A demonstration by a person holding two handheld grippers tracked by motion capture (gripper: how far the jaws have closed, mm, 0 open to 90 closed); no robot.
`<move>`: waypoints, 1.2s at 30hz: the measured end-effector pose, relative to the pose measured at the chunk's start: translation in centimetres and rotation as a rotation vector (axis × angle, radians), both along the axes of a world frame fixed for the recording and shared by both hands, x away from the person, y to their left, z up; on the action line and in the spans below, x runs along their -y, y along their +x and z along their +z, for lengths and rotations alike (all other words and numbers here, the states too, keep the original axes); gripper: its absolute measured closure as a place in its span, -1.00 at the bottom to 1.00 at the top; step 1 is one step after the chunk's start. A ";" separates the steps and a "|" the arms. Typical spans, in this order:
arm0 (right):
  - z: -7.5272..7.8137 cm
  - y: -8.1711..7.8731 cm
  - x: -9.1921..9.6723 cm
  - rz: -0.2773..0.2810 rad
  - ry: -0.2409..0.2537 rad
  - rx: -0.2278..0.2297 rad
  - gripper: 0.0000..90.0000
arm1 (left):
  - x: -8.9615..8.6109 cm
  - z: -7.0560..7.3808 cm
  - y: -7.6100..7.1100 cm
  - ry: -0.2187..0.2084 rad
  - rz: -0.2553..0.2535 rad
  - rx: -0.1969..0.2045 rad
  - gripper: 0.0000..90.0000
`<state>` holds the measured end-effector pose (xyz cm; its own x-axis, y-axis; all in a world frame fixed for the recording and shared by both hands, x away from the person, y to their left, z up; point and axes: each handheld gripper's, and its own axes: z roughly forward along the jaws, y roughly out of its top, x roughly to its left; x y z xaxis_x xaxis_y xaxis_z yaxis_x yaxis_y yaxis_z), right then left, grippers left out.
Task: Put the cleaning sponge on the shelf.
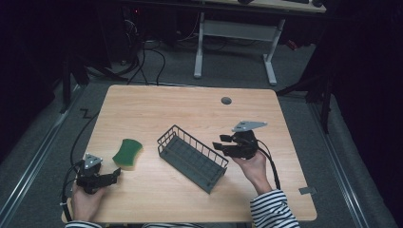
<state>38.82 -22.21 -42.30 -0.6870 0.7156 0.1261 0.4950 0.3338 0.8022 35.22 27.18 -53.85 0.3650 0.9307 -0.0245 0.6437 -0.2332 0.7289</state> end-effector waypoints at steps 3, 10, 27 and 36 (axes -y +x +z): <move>0.1 -0.6 1.9 -0.073 -0.022 0.043 0.21 | -0.1 0.0 0.0 -0.010 -0.002 -0.002 -0.67; -1.6 -1.6 6.6 -0.226 0.001 0.023 0.21 | -0.9 0.1 0.1 -0.080 -0.009 -0.013 -0.68; -9.8 -4.0 11.2 -0.486 -0.149 -0.044 0.05 | -0.6 1.8 0.1 -0.139 -0.057 -0.054 -0.81; -10.7 -4.1 11.2 -0.481 -0.184 -0.034 -0.04 | 2.3 5.0 3.3 -0.067 -0.088 -0.057 -0.76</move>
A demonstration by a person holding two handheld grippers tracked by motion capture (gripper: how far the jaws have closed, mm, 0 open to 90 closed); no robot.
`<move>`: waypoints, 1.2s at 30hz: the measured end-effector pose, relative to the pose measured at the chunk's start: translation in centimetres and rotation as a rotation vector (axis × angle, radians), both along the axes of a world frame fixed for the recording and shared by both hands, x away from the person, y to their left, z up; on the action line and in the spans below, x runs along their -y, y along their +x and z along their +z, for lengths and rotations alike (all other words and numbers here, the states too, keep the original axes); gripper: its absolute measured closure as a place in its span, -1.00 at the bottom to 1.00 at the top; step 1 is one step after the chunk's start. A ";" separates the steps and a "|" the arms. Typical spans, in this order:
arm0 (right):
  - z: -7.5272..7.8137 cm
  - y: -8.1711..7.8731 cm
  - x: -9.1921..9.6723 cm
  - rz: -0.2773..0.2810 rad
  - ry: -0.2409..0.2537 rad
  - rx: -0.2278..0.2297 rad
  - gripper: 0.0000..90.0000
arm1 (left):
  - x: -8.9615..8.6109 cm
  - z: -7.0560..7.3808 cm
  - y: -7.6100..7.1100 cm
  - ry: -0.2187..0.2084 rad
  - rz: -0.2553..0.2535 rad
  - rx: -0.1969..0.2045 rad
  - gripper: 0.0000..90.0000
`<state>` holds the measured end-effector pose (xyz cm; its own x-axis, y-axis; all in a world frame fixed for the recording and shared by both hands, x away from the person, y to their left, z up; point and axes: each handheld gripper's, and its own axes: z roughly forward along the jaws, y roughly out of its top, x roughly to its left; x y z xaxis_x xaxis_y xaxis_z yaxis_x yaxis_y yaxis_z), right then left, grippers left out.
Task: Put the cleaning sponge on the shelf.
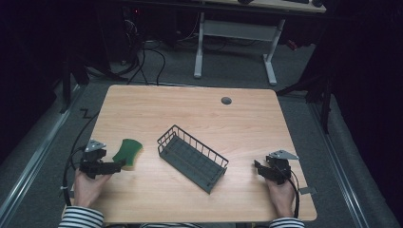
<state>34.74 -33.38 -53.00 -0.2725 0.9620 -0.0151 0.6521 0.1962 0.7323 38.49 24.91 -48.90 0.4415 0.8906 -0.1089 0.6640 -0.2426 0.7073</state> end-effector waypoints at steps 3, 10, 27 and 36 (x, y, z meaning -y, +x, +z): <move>0.0 0.0 0.0 -0.005 0.000 0.000 -0.07 | 1.0 0.2 1.3 0.028 -0.007 -0.033 -0.69; 0.0 0.0 0.0 0.001 -0.002 -0.003 -0.11 | 2.5 -0.1 3.4 0.072 -0.001 -0.094 -0.67; 0.0 0.0 0.0 0.002 -0.003 -0.004 -0.12 | 3.9 -2.0 5.1 0.147 0.012 -0.198 -0.47; 0.0 0.0 0.0 0.001 -0.003 -0.004 -0.13 | 3.6 -1.8 5.0 0.140 0.011 -0.201 -0.35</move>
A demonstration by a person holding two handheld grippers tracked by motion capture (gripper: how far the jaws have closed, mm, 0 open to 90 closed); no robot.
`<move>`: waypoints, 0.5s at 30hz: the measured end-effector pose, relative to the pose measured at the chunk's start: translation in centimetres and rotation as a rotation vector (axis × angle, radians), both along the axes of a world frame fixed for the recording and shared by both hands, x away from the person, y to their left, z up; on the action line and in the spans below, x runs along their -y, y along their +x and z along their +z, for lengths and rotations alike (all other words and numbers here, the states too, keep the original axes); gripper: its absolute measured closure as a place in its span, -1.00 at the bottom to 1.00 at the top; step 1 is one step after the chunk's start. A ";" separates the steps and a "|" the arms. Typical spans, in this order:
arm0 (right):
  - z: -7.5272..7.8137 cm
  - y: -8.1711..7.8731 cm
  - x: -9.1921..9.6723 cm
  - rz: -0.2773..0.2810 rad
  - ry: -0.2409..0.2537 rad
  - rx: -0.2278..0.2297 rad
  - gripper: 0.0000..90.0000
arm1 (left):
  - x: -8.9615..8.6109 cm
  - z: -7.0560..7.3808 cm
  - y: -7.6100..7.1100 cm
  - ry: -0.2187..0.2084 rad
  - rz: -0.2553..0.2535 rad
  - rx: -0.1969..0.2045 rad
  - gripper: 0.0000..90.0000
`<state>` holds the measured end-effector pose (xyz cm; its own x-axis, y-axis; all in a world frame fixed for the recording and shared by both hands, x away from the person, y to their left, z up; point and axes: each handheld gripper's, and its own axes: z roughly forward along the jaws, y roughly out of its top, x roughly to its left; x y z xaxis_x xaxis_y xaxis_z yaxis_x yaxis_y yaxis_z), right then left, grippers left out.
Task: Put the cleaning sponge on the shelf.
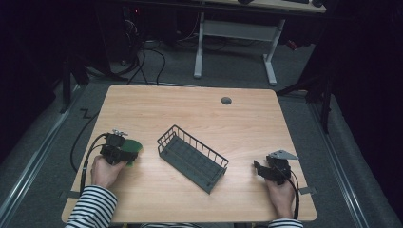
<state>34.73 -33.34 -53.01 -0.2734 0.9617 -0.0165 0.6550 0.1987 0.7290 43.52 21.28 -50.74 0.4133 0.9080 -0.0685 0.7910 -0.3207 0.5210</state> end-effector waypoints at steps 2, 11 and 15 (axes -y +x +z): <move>0.0 0.0 0.0 -0.001 0.000 -0.001 -0.13 | 0.0 0.2 -0.1 0.001 0.000 0.010 -0.34; 0.0 0.0 0.0 -0.001 0.000 -0.001 -0.13 | -0.1 2.0 -0.6 -0.036 -0.014 0.047 -0.32; 0.0 0.0 0.0 -0.001 0.000 -0.002 -0.15 | -0.4 3.5 -0.8 -0.069 -0.025 0.067 -0.32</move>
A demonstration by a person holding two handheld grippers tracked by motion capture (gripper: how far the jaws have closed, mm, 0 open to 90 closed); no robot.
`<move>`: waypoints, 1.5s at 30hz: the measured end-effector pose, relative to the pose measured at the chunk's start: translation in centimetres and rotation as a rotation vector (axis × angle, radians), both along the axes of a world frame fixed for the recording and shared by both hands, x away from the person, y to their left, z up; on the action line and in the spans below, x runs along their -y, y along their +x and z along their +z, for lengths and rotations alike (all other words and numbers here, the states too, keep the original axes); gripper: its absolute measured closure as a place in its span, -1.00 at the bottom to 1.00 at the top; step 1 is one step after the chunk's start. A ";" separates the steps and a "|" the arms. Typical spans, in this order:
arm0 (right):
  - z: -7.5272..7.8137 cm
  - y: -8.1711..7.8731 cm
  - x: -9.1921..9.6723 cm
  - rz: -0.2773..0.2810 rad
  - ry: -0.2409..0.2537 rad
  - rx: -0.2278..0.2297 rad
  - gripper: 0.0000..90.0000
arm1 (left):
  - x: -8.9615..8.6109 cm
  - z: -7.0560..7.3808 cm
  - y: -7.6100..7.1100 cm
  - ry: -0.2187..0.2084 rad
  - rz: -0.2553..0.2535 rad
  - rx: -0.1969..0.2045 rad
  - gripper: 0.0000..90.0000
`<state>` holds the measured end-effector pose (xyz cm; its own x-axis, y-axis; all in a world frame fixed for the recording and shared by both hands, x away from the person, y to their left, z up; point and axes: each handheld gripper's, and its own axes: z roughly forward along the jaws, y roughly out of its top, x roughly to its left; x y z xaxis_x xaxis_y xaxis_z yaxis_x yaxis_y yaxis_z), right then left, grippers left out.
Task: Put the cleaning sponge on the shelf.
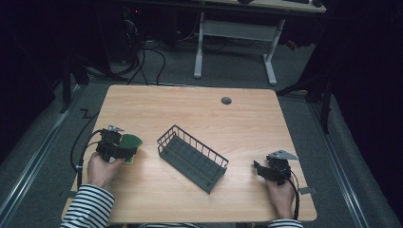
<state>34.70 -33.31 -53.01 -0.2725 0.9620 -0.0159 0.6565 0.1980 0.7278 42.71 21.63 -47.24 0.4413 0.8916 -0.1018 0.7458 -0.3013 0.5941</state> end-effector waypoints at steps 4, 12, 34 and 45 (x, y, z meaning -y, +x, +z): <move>0.0 0.0 0.0 -0.001 0.001 -0.002 -0.15 | -0.1 1.3 -0.3 -0.048 -0.007 0.018 -0.32; 0.0 0.0 0.0 0.001 0.000 -0.002 -0.17 | 0.3 3.0 -0.7 -0.033 -0.022 0.052 -0.32; 0.0 0.0 0.0 -0.002 0.000 -0.002 -0.18 | 3.3 8.2 -2.1 -0.077 -0.107 0.156 -0.32; 0.0 0.0 0.0 -0.002 0.001 -0.003 -0.18 | 6.6 10.1 -2.1 -0.080 -0.204 0.159 -0.32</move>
<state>34.65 -33.28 -53.01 -0.2708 0.9625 -0.0145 0.6588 0.1963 0.7262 40.56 15.06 -37.17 0.6269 0.7746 -0.0837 0.5699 -0.3826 0.7272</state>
